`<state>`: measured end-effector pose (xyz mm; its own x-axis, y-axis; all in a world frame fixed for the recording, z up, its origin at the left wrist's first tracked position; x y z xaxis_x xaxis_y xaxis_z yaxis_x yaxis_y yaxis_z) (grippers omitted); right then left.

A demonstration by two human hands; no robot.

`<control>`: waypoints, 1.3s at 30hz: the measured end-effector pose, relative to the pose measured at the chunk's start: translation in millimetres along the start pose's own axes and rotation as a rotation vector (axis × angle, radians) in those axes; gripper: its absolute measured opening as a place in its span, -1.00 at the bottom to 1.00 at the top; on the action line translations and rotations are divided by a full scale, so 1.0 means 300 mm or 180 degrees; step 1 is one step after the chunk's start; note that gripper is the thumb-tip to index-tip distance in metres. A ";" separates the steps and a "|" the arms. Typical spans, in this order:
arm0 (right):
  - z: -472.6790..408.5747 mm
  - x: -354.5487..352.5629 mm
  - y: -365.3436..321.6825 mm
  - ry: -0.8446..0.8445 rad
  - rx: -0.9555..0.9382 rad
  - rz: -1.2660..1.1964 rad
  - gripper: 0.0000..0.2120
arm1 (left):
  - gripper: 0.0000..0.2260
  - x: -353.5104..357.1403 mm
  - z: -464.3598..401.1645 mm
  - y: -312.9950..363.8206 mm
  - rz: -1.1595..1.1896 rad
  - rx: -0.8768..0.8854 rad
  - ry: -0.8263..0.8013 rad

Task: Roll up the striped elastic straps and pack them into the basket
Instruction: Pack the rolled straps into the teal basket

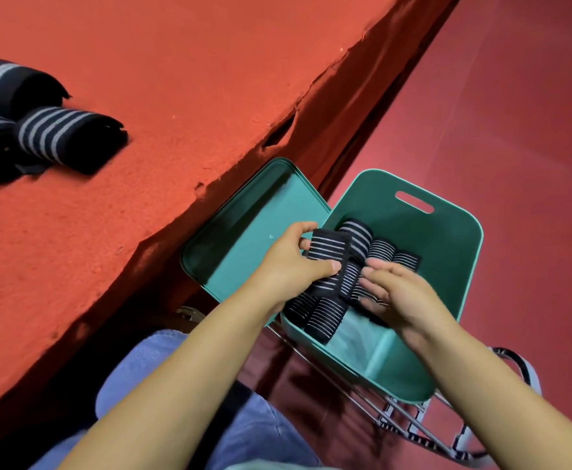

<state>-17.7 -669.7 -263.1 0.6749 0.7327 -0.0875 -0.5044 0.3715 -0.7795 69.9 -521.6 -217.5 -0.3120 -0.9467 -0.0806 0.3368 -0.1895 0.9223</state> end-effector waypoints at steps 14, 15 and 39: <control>0.156 0.021 0.005 -0.0387 -0.0539 0.0126 -0.78 | -0.53 0.092 0.050 -0.032 -0.0229 0.0001 -0.0656; 0.148 0.023 0.025 -0.0415 -0.0371 0.0145 -0.79 | -0.53 0.100 0.050 -0.038 -0.0310 -0.0034 -0.0716; -0.196 -0.089 0.485 0.0748 0.1514 0.1566 -0.62 | -0.91 0.043 0.008 -0.082 -0.0305 -0.0410 -0.0516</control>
<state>-77.3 -668.9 -410.7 0.3803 0.7569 -0.5315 -0.9233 0.2772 -0.2659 55.6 -528.4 -240.4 -0.4832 -0.8704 -0.0941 0.4062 -0.3182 0.8566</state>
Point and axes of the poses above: each hand's wrist, its own z-axis away from the middle knuckle, its own x-axis out of the palm, y = z × x, the point moved 10 cm from there along -z, towards the middle knuckle, and after that the axes turned 11 degrees about y, right-handed, at the moved point
